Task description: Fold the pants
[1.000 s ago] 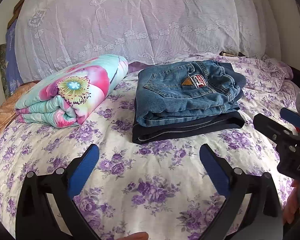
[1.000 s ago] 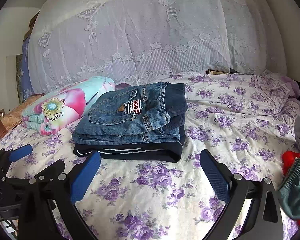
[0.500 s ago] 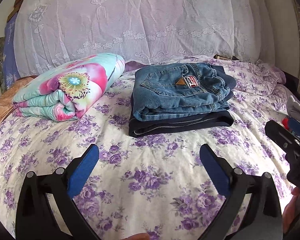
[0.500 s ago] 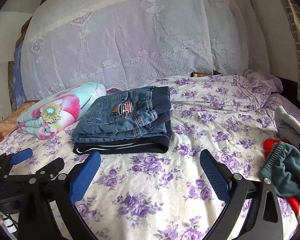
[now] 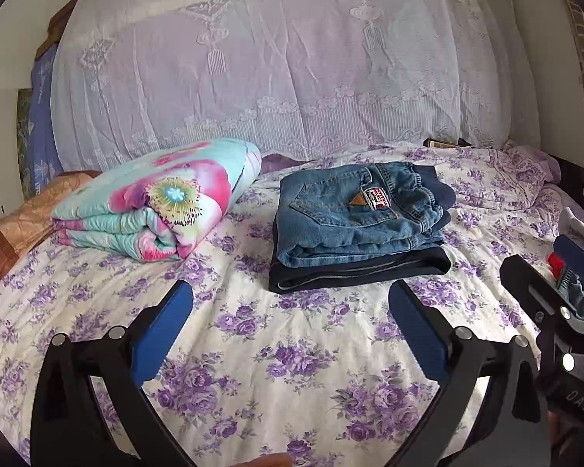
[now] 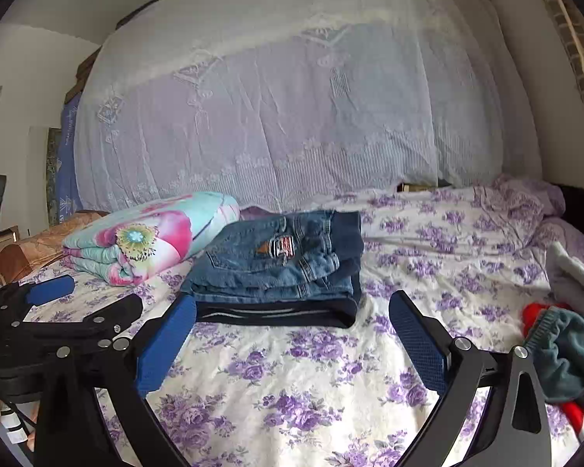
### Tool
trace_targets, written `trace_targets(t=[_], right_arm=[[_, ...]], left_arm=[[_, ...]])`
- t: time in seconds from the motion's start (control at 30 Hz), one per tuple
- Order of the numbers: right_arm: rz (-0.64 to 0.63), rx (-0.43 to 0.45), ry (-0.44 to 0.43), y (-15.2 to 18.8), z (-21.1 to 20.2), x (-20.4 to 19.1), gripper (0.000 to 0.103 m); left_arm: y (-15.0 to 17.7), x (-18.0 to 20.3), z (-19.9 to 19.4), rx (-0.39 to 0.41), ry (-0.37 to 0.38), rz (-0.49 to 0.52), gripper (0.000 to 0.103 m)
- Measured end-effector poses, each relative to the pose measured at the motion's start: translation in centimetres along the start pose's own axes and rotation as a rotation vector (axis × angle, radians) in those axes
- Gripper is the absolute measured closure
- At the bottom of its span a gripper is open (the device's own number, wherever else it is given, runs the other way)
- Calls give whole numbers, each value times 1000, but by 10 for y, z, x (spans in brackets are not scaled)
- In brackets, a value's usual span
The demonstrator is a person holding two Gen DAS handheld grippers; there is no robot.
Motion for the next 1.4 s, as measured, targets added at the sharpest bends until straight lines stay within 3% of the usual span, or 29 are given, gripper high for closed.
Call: trace_targets(t=[1.4], right_arm=[[-2,-12,-3,2,3,-2,3]], left_arm=[[1,-5,1,-30,2,-24,5]])
Point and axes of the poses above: each gripper's, at about its wrist camera, not at the fingertips, and z roughly the way its jaws point, x to its right, y to its underside, the point moved 4 cm from there along z, roughly the way its jaws point, and after that the axes turned 8 degrees about -z, right-handed, at the moved point
